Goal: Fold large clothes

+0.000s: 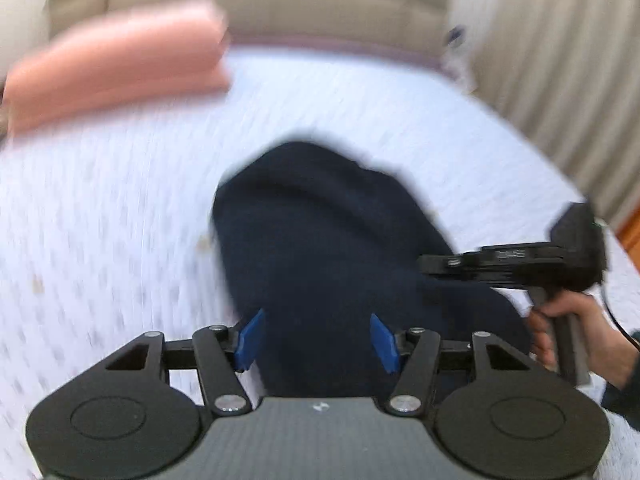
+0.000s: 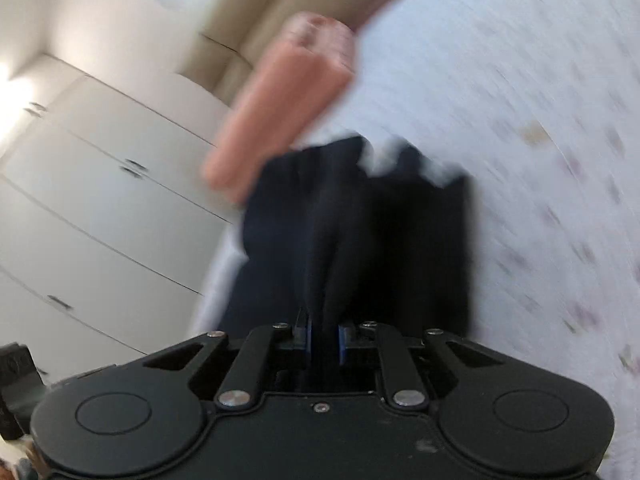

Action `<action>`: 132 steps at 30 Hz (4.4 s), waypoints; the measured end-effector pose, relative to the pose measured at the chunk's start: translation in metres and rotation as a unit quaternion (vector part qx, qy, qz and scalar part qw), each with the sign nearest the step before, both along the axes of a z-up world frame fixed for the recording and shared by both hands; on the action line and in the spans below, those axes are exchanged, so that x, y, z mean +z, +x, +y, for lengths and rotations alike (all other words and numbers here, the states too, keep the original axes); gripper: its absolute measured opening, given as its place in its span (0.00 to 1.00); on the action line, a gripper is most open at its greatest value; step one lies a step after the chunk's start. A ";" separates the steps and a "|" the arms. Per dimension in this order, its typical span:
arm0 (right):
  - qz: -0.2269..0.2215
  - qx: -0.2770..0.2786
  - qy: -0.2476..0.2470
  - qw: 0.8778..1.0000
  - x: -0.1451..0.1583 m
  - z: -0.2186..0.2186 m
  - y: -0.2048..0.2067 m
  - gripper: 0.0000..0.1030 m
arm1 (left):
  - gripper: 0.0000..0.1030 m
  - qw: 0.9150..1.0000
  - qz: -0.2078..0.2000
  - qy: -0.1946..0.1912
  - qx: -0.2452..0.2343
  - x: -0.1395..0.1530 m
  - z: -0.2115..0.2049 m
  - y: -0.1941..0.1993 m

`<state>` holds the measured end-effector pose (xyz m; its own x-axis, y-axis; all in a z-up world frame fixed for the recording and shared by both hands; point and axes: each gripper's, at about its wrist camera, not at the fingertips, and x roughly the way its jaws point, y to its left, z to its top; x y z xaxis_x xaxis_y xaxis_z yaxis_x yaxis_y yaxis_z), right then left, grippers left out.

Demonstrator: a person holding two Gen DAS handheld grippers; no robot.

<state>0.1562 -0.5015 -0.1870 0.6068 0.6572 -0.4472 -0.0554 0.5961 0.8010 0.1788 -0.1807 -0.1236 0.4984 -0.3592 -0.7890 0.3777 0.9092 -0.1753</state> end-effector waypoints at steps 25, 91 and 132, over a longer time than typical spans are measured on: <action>0.051 0.109 -0.076 0.990 0.035 0.062 -0.013 0.78 | 0.63 0.999 0.021 -0.026 0.027 -0.024 0.017 -0.008; -0.090 0.133 -0.307 0.938 0.097 0.077 0.072 0.86 | 0.83 0.994 0.070 0.069 -0.048 -0.045 -0.039 -0.038; 0.012 0.117 -0.138 0.984 0.014 0.025 0.065 1.00 | 1.00 0.976 0.170 -0.116 0.068 -0.070 0.005 0.093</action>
